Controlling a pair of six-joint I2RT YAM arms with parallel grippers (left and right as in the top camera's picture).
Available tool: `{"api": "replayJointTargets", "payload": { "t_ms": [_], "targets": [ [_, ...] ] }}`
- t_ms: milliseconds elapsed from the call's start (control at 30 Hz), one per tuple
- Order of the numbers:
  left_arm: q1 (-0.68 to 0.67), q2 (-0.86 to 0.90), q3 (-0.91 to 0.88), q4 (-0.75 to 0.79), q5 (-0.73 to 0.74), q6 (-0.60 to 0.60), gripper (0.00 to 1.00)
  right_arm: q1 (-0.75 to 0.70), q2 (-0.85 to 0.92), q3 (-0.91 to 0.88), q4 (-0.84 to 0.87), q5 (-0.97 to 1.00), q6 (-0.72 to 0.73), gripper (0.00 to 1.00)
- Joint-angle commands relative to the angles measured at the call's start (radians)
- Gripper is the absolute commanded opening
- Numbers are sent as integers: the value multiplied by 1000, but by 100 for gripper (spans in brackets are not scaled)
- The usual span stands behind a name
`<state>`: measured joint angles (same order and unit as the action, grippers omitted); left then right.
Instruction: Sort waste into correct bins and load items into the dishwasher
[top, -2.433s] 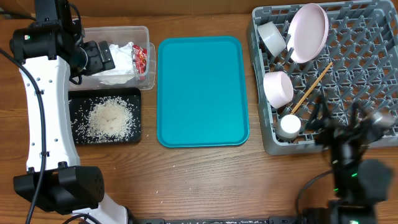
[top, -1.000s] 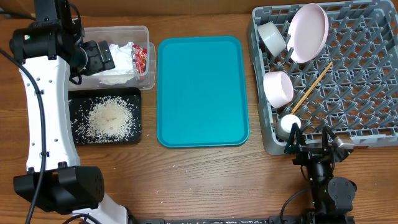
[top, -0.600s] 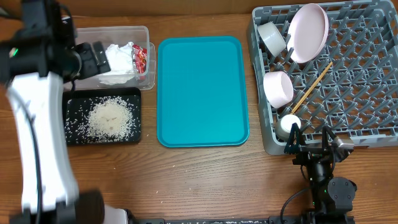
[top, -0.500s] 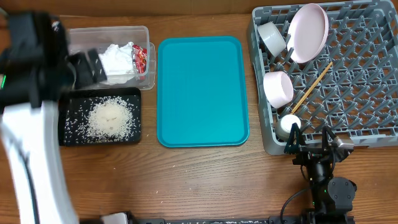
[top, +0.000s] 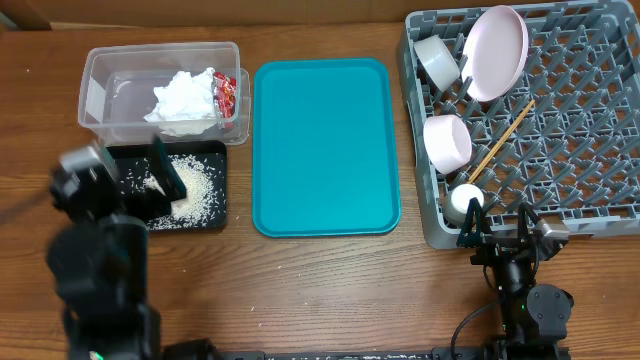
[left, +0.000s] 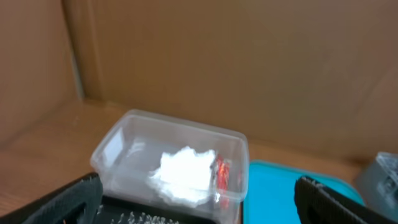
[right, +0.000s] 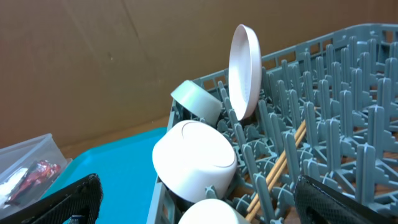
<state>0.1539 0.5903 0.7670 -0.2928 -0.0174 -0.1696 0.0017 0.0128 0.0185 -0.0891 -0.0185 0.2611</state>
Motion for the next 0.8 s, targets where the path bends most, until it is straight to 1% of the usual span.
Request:
{"api": "replayJointTargets", "payload": {
  "t_ms": [0,167,300,433,500,600,667,767],
  "targets": [
    [-30,-159,-245,143,51,21,100,6,-10,-11,7,5,0,100],
    [-84,-331,-511,352,13,82,100,6,-10,-11,7,5,0,100],
    [-120,-467,-678,431,-9,103,100,6,-10,-11,7,5,0,100],
    [-123,-554,-761,428,-17,103,100,6,-10,-11,7,5,0,100],
    [-125,-587,-762,358,-19,104,100,6,-10,-11,7,5,0,100],
    [-127,-587,-762,294,-18,122,100,6,-10,-11,7,5,0,100],
    [-128,-587,-762,210,-13,119,100,6,-10,-11,7,5,0,100],
    [-129,-587,-761,215,18,121,100,6,-10,-11,7,5,0,100]
  ]
}}
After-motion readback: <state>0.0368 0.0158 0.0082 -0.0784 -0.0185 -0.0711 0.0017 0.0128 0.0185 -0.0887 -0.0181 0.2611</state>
